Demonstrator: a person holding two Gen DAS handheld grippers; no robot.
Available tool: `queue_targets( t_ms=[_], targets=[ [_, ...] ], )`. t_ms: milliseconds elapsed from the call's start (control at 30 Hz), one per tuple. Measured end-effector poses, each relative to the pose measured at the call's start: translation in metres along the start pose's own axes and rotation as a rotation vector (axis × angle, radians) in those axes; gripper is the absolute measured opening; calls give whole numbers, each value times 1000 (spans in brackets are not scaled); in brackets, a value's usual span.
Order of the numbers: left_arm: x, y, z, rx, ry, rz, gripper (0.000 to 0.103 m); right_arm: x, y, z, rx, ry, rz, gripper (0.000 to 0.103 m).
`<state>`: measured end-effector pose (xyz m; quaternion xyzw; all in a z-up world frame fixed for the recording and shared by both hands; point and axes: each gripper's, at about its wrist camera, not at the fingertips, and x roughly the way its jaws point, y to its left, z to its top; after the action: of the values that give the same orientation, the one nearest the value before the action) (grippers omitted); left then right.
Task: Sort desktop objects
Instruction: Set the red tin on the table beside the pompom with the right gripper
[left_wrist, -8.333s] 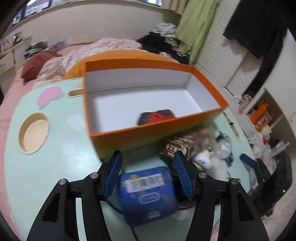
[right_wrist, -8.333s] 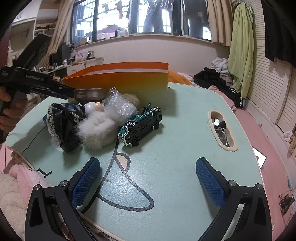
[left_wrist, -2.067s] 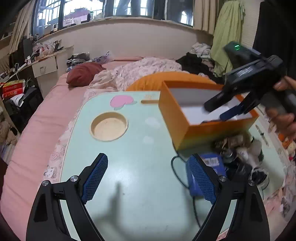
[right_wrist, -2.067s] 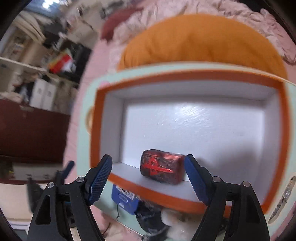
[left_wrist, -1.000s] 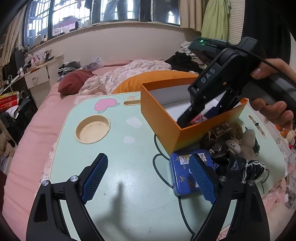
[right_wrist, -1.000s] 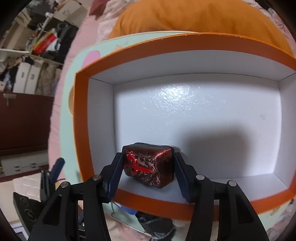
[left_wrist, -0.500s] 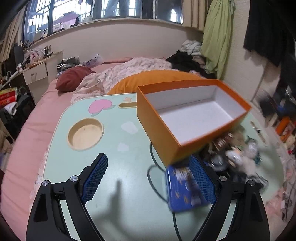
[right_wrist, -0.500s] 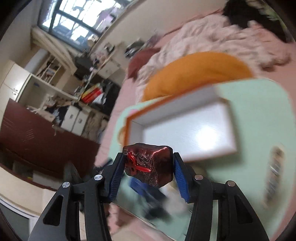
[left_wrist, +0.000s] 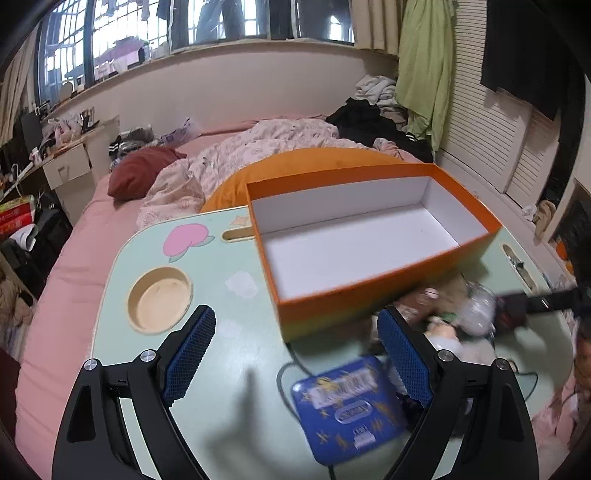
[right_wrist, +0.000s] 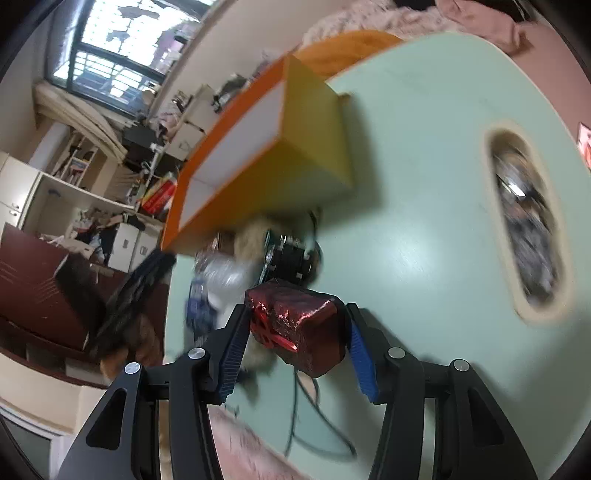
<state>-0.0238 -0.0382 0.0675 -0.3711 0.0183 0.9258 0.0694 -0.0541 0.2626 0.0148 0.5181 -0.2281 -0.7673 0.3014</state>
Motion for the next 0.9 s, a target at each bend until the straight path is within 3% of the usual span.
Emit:
queue_targets(
  t_ms=[33, 167, 200, 333, 533, 633, 667, 767, 900],
  targets=[
    [-3, 1, -4, -1, 0, -4, 90, 3, 2, 2, -17, -20, -7, 53],
    [-10, 4, -23, -26, 2, -31, 90, -9, 1, -10, -57, -165, -24, 68],
    [-12, 4, -28, -27, -2, -37, 90, -20, 2, -20, -86, -231, -43, 72],
    [-22, -6, -42, -9, -27, -23, 90, -27, 18, -52, -166, -347, -123, 83],
    [-44, -23, -84, 12, -120, 12, 90, -4, 46, -113, -336, -378, -409, 85],
    [-21, -32, -103, 10, -42, 23, 90, 12, 49, -129, -412, -372, -540, 98],
    [-17, -33, -105, 4, -70, 30, 95, 20, 51, -130, -440, -361, -584, 103],
    [-9, -33, -107, -21, -110, 46, 102, 30, 51, -130, -481, -387, -591, 103],
    [-3, -32, -110, -20, -146, 47, 103, 31, 52, -135, -489, -422, -583, 103]
  ],
)
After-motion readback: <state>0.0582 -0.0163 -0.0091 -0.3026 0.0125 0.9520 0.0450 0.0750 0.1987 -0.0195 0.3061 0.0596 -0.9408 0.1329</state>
